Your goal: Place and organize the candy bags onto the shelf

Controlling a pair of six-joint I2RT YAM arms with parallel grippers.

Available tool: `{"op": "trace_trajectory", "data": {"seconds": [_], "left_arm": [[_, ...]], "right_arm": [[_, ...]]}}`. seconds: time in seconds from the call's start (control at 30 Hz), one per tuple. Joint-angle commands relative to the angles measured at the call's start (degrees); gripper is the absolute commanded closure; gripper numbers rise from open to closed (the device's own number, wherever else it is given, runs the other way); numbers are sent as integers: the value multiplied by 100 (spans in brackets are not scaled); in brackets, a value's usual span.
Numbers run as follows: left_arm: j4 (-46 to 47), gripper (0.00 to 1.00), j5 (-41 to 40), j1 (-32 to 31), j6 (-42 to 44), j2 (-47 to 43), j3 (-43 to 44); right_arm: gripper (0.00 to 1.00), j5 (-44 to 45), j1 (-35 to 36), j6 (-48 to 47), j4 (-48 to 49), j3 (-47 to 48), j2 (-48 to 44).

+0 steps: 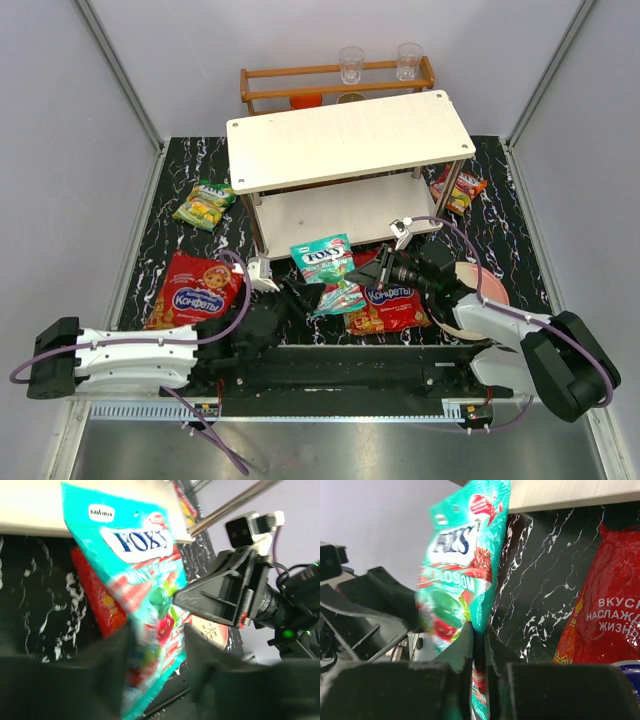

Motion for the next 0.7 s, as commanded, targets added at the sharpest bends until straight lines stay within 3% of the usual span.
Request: {"op": "trace_trajectory", "data": {"seconds": [0.0,0.07,0.1,0.27,0.5,0.67], "left_arm": [[-1287,36,-407,24,-831,-219,427],[-2207,18,-530,15,-1096,-368,498],[-2457,15,-575,15,-1332,-412,507],[-3232,13,-663,15,-1563,-817,428],[-4032,12,-724,6,-1642,-1019,516],[-4822,11,-751,6,-2124,-1116,463]], "right_arm": [[96,530,35,-99,179,161,-191],[99,802,26,-292,-129,222,-384],[100,874,35,-406,-218,257,-455],[100,1156,35,-557,-10,459,-307],[100,602,26,-487,1002,1266,1088],[100,637,26,-478,1161,1909,1881]]}}
